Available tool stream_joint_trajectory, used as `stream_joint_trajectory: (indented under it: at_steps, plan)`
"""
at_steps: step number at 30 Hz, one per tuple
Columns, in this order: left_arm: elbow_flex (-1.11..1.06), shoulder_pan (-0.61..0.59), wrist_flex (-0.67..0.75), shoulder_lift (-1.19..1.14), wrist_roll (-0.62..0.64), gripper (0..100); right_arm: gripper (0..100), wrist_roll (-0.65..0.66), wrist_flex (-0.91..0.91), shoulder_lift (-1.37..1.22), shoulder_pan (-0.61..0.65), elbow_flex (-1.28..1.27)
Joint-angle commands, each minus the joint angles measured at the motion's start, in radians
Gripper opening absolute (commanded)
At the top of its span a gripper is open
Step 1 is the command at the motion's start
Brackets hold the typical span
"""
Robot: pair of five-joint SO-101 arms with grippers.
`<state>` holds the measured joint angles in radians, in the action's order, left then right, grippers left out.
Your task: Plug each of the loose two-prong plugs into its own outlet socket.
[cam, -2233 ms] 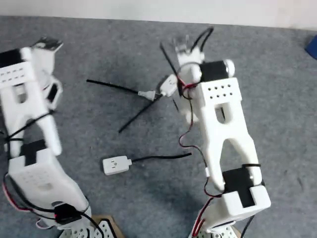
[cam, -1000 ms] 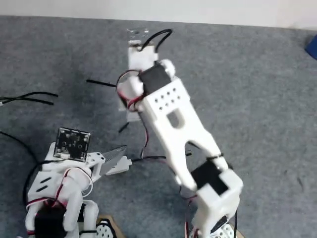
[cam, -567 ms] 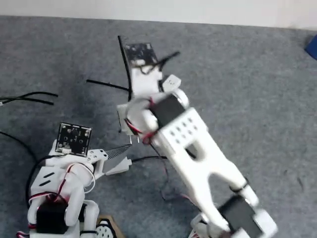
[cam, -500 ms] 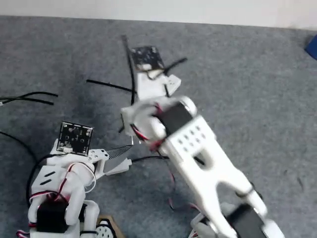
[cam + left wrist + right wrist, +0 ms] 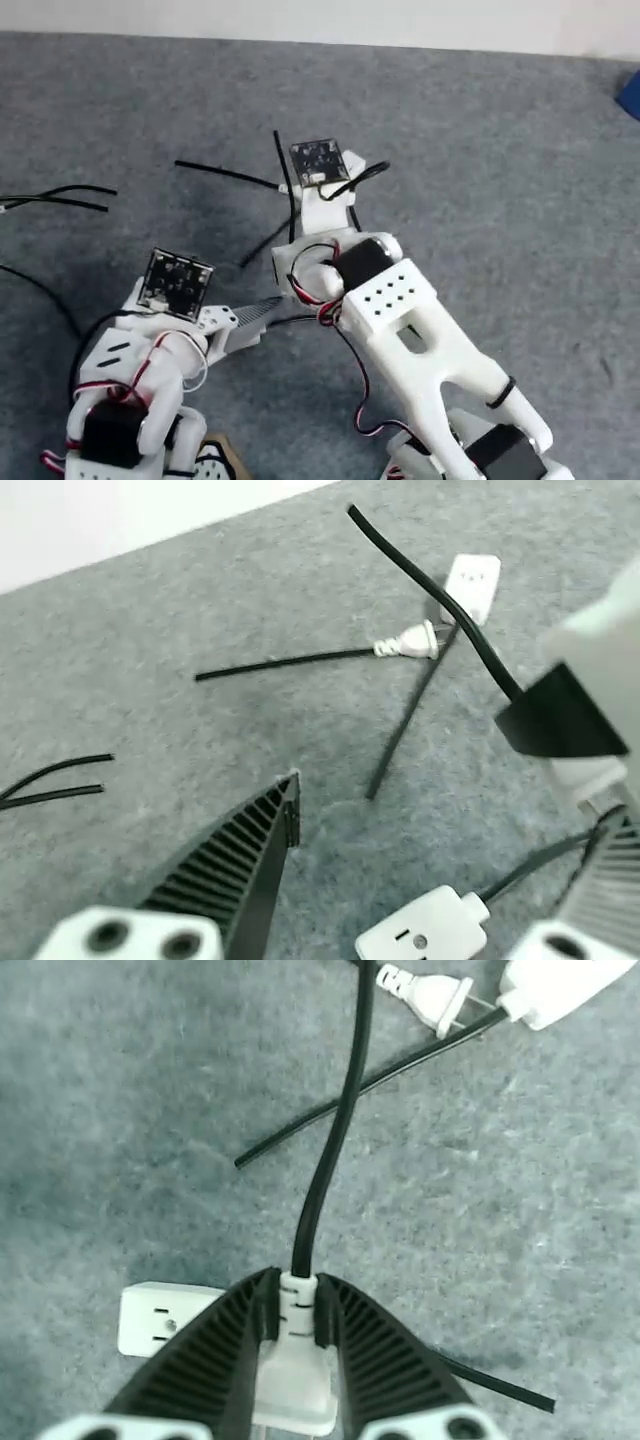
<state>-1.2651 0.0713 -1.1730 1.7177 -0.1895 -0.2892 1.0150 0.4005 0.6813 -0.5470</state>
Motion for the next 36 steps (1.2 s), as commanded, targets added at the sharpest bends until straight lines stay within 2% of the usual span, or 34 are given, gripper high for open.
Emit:
stream_joint_trajectory:
  at_steps: [1,8,14,17,26,31,34,36]
  plan:
    - [-0.048,0.024,0.051,-0.008,0.008,42,0.5,-0.014,0.007,0.010,0.019,0.079]
    - [-0.156,0.027,0.176,-0.008,0.008,42,0.5,-0.038,0.093,0.008,0.111,0.180]
    - [-0.160,0.021,0.189,-0.008,0.006,42,0.5,-0.034,0.110,0.010,0.131,0.185]
    - [-0.160,0.018,0.189,-0.008,0.005,42,0.5,0.014,0.159,0.010,0.127,0.189]
    - [-0.160,-0.061,0.190,-0.008,-0.035,42,0.5,0.107,0.326,0.059,-0.013,0.251]
    - [-0.160,-0.084,0.190,-0.008,-0.037,42,0.5,0.192,0.463,0.125,-0.024,0.329]
    - [-0.160,-0.088,0.190,-0.008,-0.037,42,0.5,0.192,0.466,0.127,-0.039,0.328]
    - [-0.153,-0.085,0.186,-0.008,-0.035,42,0.5,0.164,0.406,0.127,-0.067,0.318]
